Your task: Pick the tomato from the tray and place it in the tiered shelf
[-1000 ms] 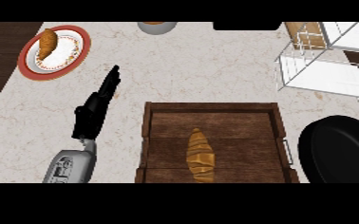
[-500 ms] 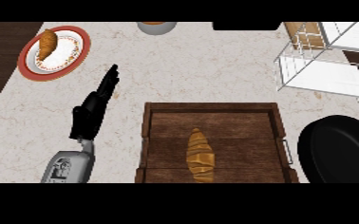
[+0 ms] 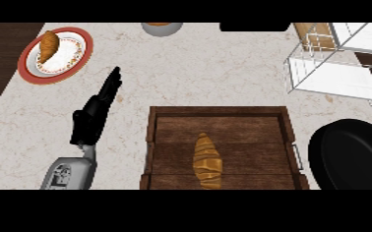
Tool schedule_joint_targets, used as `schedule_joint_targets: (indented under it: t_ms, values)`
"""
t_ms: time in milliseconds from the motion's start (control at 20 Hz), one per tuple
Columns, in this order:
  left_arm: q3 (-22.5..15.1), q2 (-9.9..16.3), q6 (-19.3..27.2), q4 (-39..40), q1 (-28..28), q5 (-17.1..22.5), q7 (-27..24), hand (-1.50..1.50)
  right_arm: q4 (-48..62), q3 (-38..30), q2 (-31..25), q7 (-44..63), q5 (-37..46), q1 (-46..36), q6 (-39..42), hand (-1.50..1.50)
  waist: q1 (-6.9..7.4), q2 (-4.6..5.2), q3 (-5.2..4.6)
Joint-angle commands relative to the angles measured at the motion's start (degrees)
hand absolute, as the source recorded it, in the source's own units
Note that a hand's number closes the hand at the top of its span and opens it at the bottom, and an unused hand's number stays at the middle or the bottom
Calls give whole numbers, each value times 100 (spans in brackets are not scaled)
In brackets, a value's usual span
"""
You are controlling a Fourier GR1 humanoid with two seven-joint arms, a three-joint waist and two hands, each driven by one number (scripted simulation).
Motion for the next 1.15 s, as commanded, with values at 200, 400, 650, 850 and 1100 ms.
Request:
schedule_joint_targets:
  t_ms: [200, 400, 650, 850, 1100]
  values:
    - [-9, 27, -69, -186, 12, 40, 209, 0, -777, -990, -821, 917, -598, 327, 184, -150, -65, -18, -1]
    - [-10, -18, -51, -322, 441, 92, -92, 0, -907, -1422, -1437, 1980, -884, 724, 1110, -150, -136, -47, -5]
    - [190, 107, -99, -185, 271, 186, 37, 0, -1113, -2519, -1862, 1884, -1626, 1986, 2218, -150, -250, -42, 2]
    - [208, 55, 72, 70, 105, 38, -151, 0, -1178, -3434, -1744, 1176, -2085, 3088, 3033, -150, -316, -33, 5]
    - [145, 70, -38, -352, 226, 127, 115, 0, -391, -4541, -2229, 660, -2732, 3823, 4169, -150, -195, -28, 6]
